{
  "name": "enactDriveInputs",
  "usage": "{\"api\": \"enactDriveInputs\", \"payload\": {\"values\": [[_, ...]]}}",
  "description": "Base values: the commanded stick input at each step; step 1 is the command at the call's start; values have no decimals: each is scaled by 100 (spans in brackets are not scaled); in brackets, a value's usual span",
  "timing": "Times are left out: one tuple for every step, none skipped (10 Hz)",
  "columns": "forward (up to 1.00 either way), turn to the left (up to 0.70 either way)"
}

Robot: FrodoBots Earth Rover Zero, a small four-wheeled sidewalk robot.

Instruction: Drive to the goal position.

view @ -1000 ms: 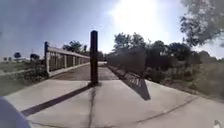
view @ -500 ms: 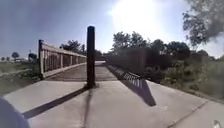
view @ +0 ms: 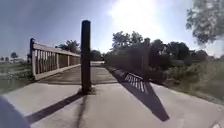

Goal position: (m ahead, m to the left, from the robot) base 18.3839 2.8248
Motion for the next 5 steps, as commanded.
{"api": "enactDriveInputs", "payload": {"values": [[70, 0], [70, 0], [70, 0], [70, 0], [70, 0]]}}
